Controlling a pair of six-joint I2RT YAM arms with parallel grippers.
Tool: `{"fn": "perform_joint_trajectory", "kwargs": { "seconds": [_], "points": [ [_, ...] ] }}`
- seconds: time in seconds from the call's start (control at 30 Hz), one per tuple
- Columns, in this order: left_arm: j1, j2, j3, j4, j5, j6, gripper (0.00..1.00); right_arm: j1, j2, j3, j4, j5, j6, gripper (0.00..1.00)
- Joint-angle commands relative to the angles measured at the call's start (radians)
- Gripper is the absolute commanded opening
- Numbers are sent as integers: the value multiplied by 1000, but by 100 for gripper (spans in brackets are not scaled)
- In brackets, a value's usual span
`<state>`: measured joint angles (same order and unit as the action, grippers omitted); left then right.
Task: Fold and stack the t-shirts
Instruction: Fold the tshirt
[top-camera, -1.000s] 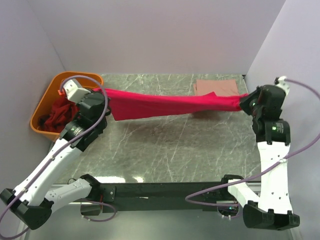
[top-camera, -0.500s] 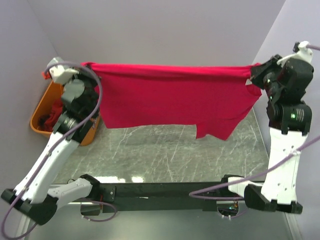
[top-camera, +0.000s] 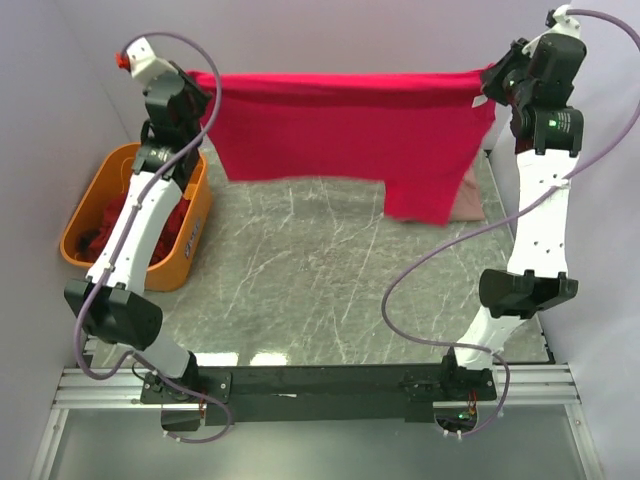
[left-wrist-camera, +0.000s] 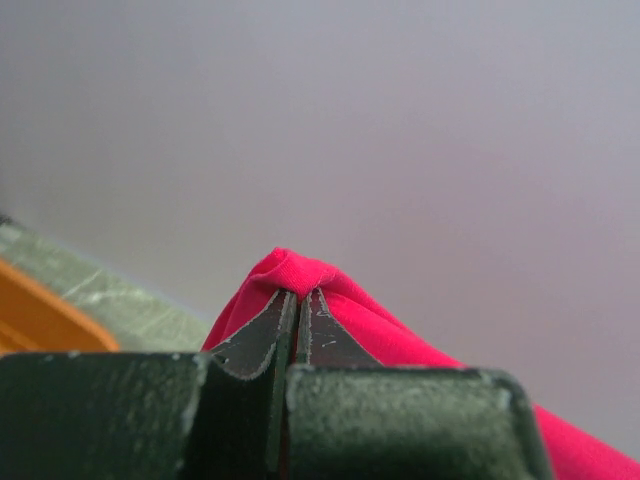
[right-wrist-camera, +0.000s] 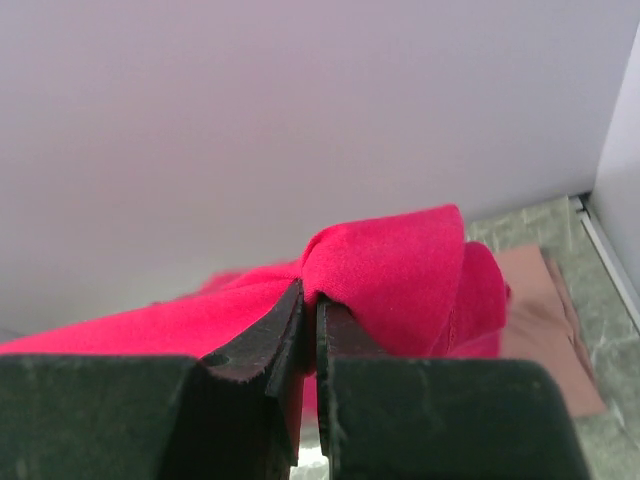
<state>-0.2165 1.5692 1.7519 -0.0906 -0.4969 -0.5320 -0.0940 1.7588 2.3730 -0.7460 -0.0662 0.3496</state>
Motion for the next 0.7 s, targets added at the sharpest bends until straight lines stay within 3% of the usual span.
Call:
{"fn": "perform_joint_trajectory", "kwargs": {
  "seconds": [0.0,0.07,0.2,0.3,0.43,0.57,0.67],
  "points": [
    [37,-23,142,31,21,69,1,-15,-80,25,152,40,-44,0],
    [40,-29,153,23,31,76,1,-13,-129,-41,216,34,-46,0],
    [42,-112,-35,77,40,58,1,-15,-218,-306,244,26,-54,0],
    [42,-208,-376,172,50,-3,1,-16,-309,-607,295,23,-37,0],
    [42,-293,-692,268,96,-86,1,-21,-403,-969,355,-7,38,0],
    [42,-301,-919,299,184,-210,1,-21,-430,-1246,381,-80,91,0],
    [37,-275,-1038,255,221,-292,1,-23,-423,-1323,344,-32,111,0]
  ]
}}
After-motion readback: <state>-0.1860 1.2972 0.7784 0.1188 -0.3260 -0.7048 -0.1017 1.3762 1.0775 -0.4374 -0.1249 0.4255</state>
